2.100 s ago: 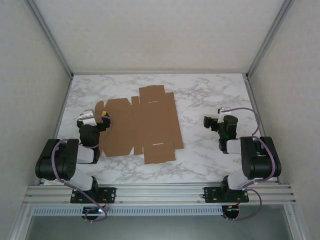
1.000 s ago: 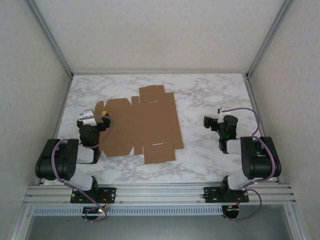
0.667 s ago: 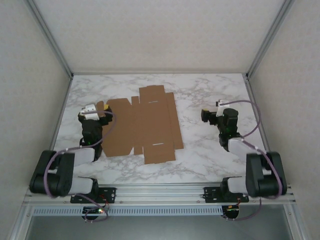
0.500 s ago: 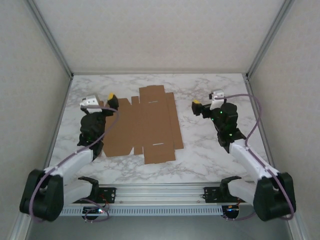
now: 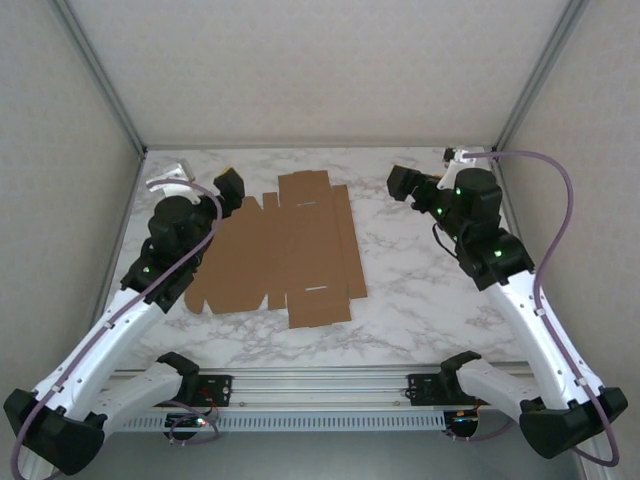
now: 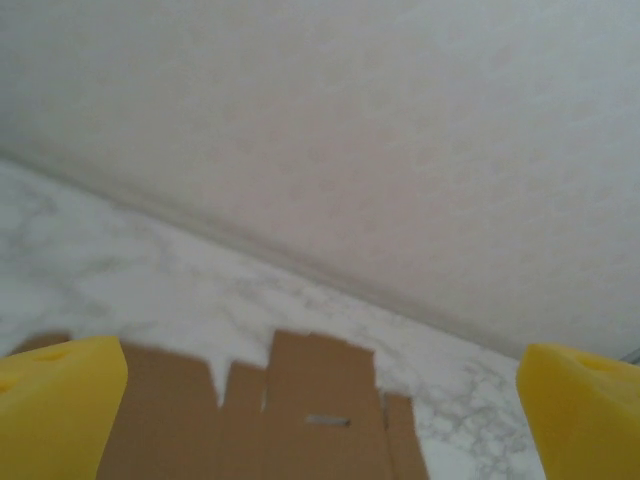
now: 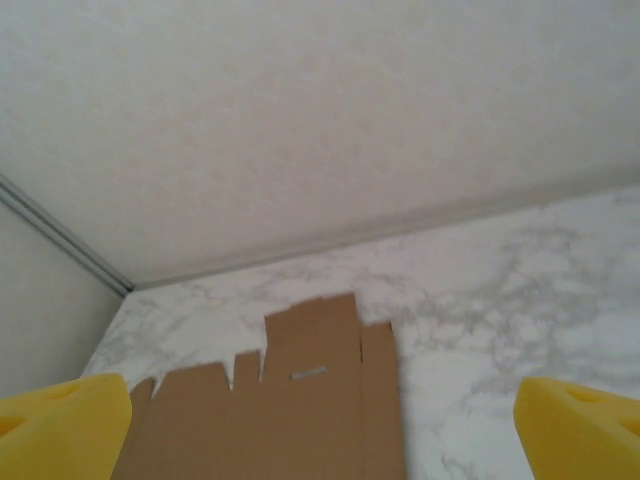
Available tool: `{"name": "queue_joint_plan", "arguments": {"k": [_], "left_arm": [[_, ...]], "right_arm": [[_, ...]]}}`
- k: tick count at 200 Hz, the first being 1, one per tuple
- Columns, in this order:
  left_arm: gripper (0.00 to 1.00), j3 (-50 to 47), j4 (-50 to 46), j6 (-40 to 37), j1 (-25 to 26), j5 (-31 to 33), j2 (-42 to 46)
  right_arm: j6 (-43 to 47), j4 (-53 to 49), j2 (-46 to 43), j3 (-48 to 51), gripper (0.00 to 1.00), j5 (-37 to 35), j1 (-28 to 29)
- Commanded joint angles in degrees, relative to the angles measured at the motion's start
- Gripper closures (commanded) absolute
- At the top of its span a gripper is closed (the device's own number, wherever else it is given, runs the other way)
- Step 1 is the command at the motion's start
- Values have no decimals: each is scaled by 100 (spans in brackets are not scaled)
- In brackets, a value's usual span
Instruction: Fold the paper box
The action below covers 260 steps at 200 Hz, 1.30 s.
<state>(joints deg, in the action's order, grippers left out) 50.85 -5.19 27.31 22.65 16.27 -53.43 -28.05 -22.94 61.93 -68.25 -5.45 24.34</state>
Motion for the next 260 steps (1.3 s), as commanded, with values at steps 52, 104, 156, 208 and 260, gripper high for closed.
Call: {"name": "queue_joint_plan", "arguments": {"k": [52,104,156,208,260], "left_arm": [[1,-313,-781,360,310,-1786,-853],[1,-722,-631,463,617,-2007,-405],[0,-827,-343,32,696,-1873,-109],[1,-953,-365,-281,696,-1932,257],[0,-1002,-314,-358,693,-1895,413]], "right_arm": [[312,-1020,1890,-63,1,1281,196],[209,-313,2591,97,1,1556,-24],[559,132,4174,-532,7,3465,-631],[885,-93,5112,-931,15,3897,-690],[793,321,5370,-691,21,4492,-737]]}}
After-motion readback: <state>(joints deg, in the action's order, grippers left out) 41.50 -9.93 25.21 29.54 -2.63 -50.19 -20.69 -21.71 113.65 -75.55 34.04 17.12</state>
